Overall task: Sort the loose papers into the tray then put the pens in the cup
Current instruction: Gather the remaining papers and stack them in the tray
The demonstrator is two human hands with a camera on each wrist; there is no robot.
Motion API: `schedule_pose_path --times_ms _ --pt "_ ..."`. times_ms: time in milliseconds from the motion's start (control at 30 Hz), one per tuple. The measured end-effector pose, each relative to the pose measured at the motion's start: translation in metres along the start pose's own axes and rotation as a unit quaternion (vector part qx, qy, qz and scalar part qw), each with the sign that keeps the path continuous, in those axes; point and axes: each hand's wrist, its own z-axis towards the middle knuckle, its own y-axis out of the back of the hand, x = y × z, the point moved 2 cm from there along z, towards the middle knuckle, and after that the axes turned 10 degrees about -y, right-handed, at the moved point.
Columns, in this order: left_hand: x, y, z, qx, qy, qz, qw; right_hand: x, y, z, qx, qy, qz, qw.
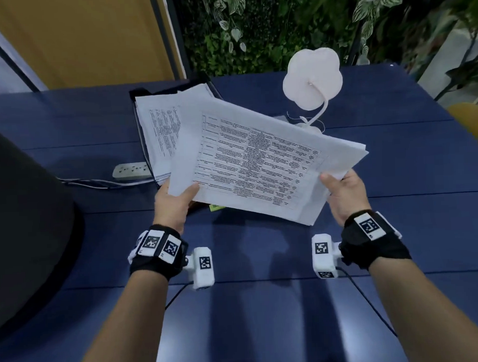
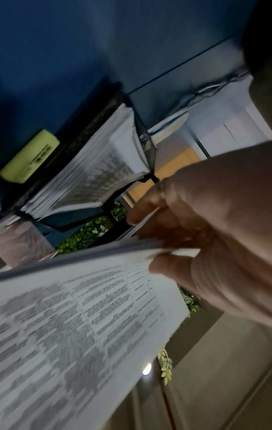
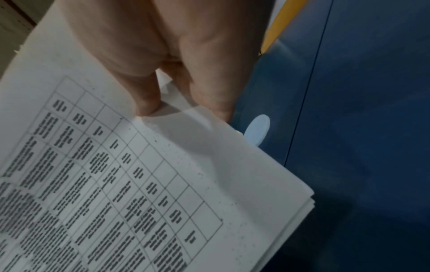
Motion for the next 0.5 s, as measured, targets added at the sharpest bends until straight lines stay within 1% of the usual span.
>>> schedule_pose_path --times_ms 100,167,233,267,333,367,433,500 --pt "0.000 0.005 0.003 0.091 0.040 -0.046 0.994 0.006 0.005 0.002 0.004 0.022 0.000 1.000" --pt "-0.003 0.010 0.004 0.129 0.059 -0.098 0.985 0.010 0.008 0.003 0.000 0.032 0.009 0.999" --pt "-0.006 0.011 0.005 0.138 0.064 -0.118 0.981 0.011 0.011 0.004 0.001 0.038 0.011 0.999" --pt "-0.007 0.010 0.004 0.140 0.055 -0.102 0.983 0.011 0.011 0.004 0.003 0.038 0.008 0.999" --pt "-0.006 0.007 0.005 0.134 0.008 -0.014 0.991 0.008 0.010 0.004 0.005 0.034 0.004 0.999" --pt "-0.007 0.005 0.006 0.117 -0.017 0.026 0.993 0.008 0.009 0.004 0.005 0.032 0.001 0.999" --pt "-0.007 0.004 0.008 0.088 -0.037 0.058 0.994 0.006 0.008 0.003 0.005 0.031 -0.006 0.999" --pt "-0.005 0.004 0.007 0.093 -0.041 0.076 0.992 0.004 0.010 0.002 0.005 0.029 -0.008 1.000"
